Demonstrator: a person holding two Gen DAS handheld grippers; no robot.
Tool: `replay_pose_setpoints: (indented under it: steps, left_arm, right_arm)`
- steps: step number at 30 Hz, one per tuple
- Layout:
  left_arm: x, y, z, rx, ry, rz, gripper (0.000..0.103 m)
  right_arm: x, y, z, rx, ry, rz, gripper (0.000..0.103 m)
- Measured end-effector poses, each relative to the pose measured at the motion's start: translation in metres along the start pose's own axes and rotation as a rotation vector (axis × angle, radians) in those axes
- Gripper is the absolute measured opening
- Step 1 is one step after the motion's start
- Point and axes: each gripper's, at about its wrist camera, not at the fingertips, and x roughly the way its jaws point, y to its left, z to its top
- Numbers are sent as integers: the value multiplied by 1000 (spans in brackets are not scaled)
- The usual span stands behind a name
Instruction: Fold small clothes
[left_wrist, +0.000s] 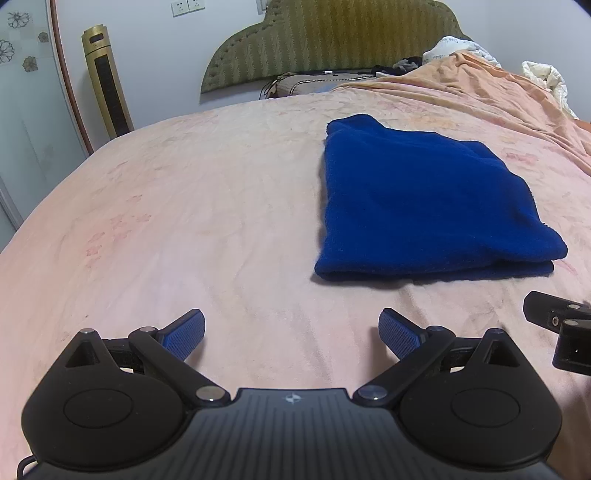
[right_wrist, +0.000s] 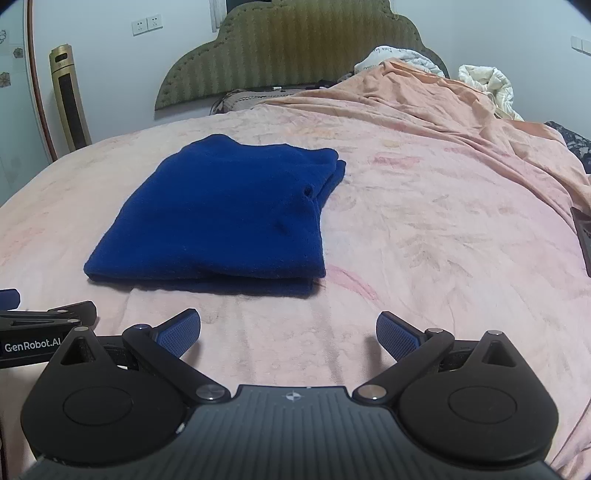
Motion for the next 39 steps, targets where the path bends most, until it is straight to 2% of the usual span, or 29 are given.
replay_pose_setpoints:
  steps: [22, 32, 39]
  left_arm:
    - [-1, -3, -2, 3, 4, 20, 101]
    - [0, -1, 0, -10, 12, 19, 101]
    - [1, -2, 1, -7, 17, 17, 101]
  right_arm:
    - [-10, -4, 0, 8, -38, 65, 102]
    - [-6, -1, 0, -16, -9, 41, 102]
    - [-6, -2, 1, -16, -8, 55, 102]
